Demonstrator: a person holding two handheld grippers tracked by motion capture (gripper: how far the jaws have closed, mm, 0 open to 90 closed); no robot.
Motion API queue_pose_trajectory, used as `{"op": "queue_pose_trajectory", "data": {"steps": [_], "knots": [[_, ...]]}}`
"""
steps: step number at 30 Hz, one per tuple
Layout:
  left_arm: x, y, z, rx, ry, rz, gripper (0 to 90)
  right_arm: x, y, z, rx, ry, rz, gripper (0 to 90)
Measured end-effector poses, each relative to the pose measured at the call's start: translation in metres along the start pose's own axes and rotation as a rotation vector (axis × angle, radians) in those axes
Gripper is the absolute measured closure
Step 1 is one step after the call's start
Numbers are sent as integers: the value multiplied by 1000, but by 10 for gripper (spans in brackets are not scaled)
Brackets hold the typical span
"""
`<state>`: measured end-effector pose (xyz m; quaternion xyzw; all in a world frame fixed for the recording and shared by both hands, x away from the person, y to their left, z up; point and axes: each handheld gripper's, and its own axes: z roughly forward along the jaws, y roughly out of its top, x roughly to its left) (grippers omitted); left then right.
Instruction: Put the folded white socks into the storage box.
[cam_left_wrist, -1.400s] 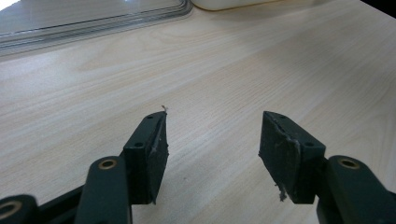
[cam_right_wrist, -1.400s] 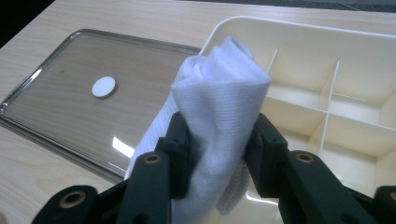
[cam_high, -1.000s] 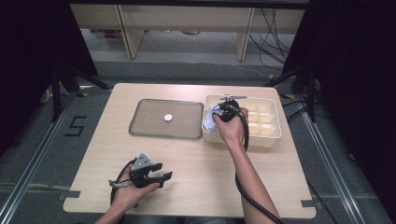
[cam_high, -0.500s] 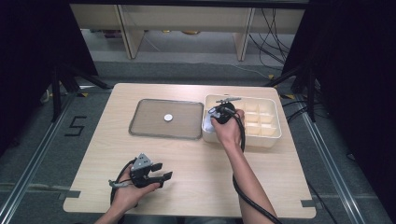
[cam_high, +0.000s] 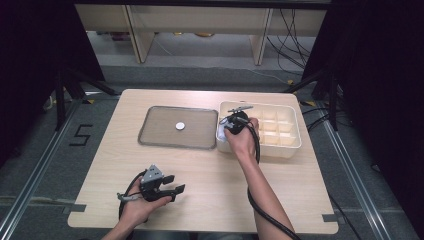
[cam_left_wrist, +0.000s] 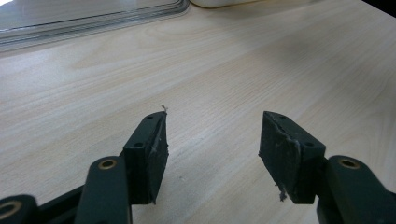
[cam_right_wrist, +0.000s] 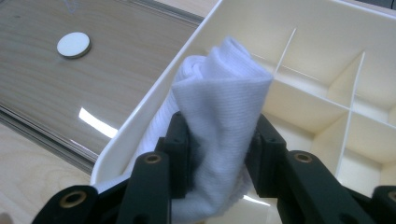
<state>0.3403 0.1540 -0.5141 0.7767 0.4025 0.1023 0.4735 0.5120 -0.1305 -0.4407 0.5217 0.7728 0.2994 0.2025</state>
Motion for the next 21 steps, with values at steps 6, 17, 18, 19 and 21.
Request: {"op": "queue_pose_trajectory", "data": {"steps": [6, 17, 18, 19, 21], "knots": [[0, 0, 0, 7, -4, 1, 412, 2, 0, 1, 3, -14, -38, 659], [-1, 0, 1, -1, -3, -12, 411, 6, 0, 1, 28, -19, -88, 661], [-1, 0, 1, -2, -4, -9, 412, 7, 0, 1, 33, -18, -78, 661], [-1, 0, 1, -2, -4, -8, 412, 7, 0, 1, 32, -19, -88, 661], [-1, 0, 1, -2, -7, -7, 412, 8, 0, 2, 38, -14, -78, 661]]}}
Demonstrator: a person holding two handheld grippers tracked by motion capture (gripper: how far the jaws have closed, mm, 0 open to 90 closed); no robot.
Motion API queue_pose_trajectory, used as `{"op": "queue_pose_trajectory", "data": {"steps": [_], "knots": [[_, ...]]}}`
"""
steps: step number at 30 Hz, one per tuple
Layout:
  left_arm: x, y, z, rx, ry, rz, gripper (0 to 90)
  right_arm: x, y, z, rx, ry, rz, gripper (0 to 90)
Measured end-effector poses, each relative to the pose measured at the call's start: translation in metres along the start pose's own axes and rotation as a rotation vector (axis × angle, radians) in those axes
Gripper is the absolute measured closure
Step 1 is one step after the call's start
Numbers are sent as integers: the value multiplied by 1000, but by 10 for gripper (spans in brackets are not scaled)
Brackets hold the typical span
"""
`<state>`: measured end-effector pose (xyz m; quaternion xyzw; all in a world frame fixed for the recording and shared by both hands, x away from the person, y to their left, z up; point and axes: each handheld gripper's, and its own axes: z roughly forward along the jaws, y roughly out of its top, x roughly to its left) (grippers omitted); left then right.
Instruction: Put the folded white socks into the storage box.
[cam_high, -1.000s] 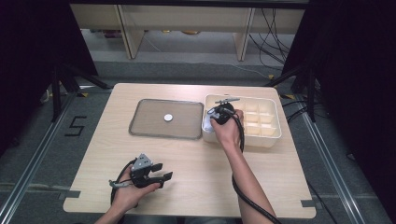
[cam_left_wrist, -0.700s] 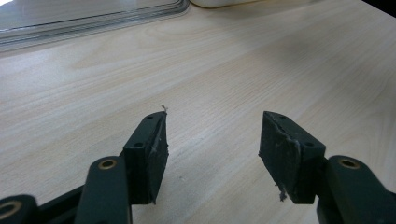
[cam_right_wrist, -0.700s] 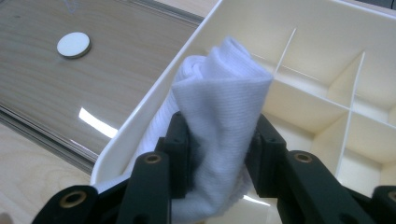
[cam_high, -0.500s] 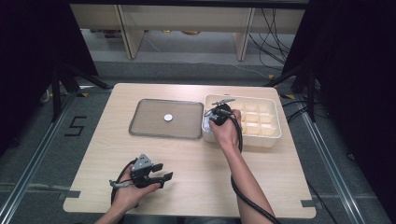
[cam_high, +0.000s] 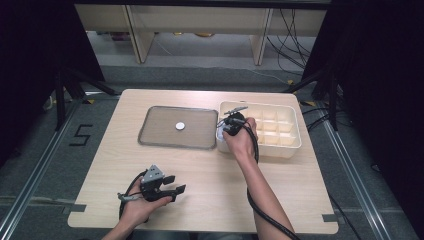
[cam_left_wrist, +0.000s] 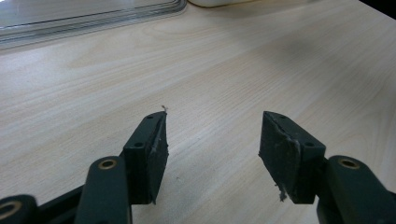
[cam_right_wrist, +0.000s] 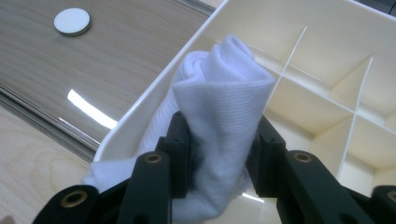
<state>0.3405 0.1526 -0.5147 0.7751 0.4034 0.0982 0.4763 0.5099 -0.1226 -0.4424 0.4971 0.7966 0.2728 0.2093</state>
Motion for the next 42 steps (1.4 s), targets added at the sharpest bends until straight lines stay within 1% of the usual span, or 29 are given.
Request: {"op": "queue_pose_trajectory", "data": {"steps": [2, 11, 15, 18, 22, 29, 35, 38, 42], "knots": [[0, 0, 0, 3, -2, 2, 411, 0, -1, 0, 9, 4, -7, 661], [0, 0, 0, 1, 3, 3, 412, 2, -2, 0, 33, 19, -4, 654], [0, 0, 0, 0, 3, 6, 411, 2, -3, 1, 25, 20, 2, 654], [0, 0, 0, 0, 3, 5, 412, 1, -3, 1, 33, 25, 4, 655], [0, 0, 0, 0, 3, 5, 411, 1, -3, 1, 37, 26, 27, 656], [0, 0, 0, 0, 3, 7, 412, 2, -4, 3, 39, 25, 26, 658], [0, 0, 0, 0, 2, 7, 411, 2, -5, 3, 47, 35, 46, 661], [0, -1, 0, 1, 3, 7, 412, 0, -4, 3, 56, 42, 34, 662], [0, -1, 0, 1, 4, 6, 411, 1, -4, 3, 58, 42, 36, 662]]}}
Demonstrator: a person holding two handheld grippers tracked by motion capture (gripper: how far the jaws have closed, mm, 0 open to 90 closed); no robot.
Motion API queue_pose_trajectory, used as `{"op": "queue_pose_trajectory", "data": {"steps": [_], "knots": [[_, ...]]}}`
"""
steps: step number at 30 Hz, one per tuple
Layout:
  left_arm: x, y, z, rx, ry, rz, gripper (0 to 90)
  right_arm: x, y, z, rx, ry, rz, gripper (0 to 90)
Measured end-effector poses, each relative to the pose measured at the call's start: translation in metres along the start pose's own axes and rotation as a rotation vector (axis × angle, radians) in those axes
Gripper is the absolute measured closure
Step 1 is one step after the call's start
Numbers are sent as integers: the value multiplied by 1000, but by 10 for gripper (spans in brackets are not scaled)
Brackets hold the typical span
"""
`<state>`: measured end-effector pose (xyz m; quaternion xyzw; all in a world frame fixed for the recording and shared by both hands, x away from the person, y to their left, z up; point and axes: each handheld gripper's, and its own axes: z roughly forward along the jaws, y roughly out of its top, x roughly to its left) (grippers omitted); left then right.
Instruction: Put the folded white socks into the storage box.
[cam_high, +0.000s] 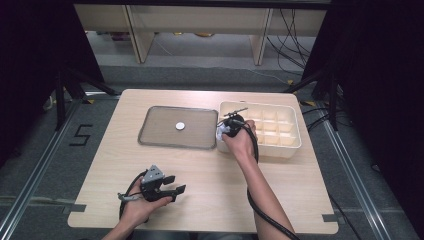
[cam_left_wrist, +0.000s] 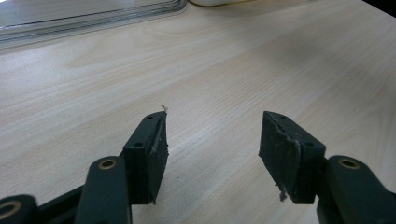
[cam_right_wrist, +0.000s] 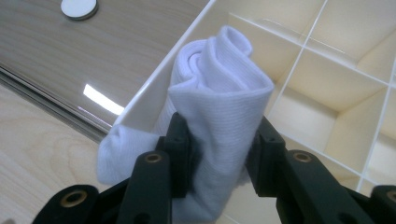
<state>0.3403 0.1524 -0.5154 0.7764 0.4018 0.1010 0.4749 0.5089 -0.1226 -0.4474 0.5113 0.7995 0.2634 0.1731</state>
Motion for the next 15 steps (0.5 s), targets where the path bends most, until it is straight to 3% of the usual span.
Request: {"op": "queue_pose_trajectory", "data": {"steps": [8, 15], "knots": [[0, 0, 0, -3, 1, -2, 411, -2, -1, -1, -13, 19, 57, 633], [0, 0, 0, 0, 2, -3, 411, -2, 0, -1, -13, 7, 56, 617]]}}
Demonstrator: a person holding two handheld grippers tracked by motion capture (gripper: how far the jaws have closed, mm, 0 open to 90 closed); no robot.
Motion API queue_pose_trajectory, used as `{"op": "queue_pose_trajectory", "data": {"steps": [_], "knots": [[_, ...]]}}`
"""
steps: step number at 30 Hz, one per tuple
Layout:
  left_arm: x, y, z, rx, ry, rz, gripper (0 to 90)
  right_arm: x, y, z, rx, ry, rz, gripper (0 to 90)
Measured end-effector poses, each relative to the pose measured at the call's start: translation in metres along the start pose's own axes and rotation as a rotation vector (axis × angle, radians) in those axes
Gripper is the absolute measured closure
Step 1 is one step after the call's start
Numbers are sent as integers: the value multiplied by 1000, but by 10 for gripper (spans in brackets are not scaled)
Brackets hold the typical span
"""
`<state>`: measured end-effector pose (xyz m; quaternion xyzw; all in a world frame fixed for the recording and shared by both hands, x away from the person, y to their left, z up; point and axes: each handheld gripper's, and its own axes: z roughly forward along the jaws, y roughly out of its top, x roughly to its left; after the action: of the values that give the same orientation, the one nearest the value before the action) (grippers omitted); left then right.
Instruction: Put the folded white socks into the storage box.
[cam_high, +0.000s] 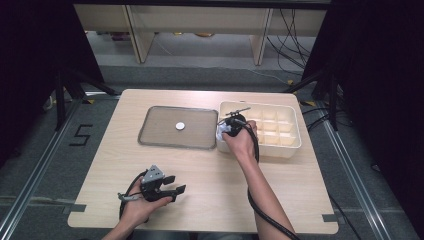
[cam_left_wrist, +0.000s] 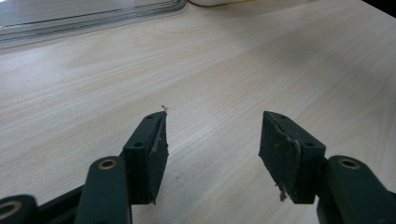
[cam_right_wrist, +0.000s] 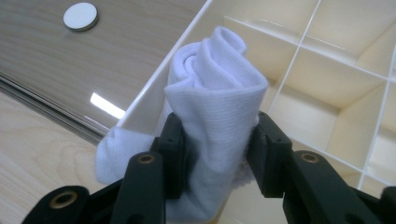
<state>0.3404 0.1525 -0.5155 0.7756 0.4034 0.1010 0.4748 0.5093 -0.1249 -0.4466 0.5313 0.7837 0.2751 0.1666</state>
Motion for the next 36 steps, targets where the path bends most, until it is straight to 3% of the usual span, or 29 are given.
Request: {"op": "queue_pose_trajectory", "data": {"steps": [11, 18, 19, 20, 23, 24, 26, 27, 30, 36], "knots": [[0, 0, 0, -3, -3, 1, 411, -1, 1, -5, -9, 1, 11, 539], [0, 0, 0, 0, -4, 2, 412, -11, 6, -13, -54, 52, 60, 447], [0, 0, 0, 0, -4, 2, 411, -10, 8, -16, -55, 55, 82, 447], [0, 0, 0, 0, -4, 2, 411, -13, 9, -18, -68, 53, 55, 447], [0, 0, 0, 0, -3, 1, 411, -13, 13, -24, -80, 71, 94, 460], [0, 0, 0, 0, -3, 0, 411, -16, 14, -24, -91, 70, 66, 486], [0, 0, 0, 0, -4, 1, 411, -15, 15, -28, -75, 76, 91, 525], [0, 0, 0, 0, -5, 2, 411, -19, 16, -27, -88, 74, 58, 541], [0, 0, 0, 0, -4, 1, 411, -19, 18, -28, -65, 95, 115, 560], [0, 0, 0, -1, -4, 1, 411, -25, 20, -23, -42, 89, 121, 498]]}}
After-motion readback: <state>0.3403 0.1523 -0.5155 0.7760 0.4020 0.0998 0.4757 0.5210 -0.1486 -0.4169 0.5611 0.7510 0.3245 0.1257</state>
